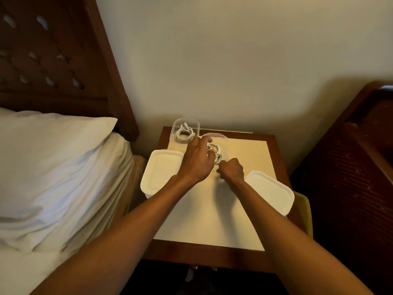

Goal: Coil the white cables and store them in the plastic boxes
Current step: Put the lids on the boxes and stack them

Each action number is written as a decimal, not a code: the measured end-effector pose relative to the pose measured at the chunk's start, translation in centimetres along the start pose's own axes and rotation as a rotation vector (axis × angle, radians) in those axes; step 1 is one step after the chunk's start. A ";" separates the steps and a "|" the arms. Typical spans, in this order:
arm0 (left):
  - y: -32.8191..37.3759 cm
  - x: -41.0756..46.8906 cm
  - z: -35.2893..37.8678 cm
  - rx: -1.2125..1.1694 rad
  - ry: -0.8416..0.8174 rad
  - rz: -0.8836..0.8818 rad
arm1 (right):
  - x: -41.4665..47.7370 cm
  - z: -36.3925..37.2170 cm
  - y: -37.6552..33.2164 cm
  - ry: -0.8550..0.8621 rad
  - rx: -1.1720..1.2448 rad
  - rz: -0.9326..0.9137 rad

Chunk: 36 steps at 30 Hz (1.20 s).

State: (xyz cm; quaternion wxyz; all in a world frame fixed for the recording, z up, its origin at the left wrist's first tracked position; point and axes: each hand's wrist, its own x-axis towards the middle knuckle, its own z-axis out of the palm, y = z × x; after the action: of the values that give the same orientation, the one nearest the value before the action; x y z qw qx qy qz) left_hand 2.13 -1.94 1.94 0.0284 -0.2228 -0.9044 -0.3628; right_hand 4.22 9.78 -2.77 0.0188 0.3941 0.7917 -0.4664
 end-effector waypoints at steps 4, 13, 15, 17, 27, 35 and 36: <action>1.3 -3.3 1.7 -0.013 -0.039 -0.149 | -4.1 -0.5 3.7 -0.050 -0.022 -0.010; 1.0 -12.7 3.7 -0.026 -0.143 -0.415 | -11.7 -2.5 8.4 -0.136 0.034 -0.025; 0.9 -13.8 3.6 -0.013 -0.138 -0.414 | -12.8 -3.1 9.2 -0.153 0.004 -0.050; 0.9 -14.4 3.3 -0.003 -0.150 -0.401 | -13.5 -3.8 9.9 -0.157 -0.026 -0.081; 2.1 -12.6 1.9 0.068 -0.218 -0.389 | -11.9 -7.4 11.5 0.007 -0.109 -0.196; 5.9 -7.6 4.7 0.092 -0.077 -0.081 | -5.3 -13.2 11.2 0.187 -0.577 -0.324; 6.3 -6.8 5.3 0.104 -0.106 -0.059 | -4.5 -13.5 11.0 0.133 -0.667 -0.296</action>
State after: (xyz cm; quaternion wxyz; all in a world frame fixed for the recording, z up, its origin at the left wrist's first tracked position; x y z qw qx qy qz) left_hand 11.46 2.99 0.64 -0.0189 -0.2130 -0.9285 -0.3036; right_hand 18.97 20.02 -1.29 0.0269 0.2771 0.9480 -0.1539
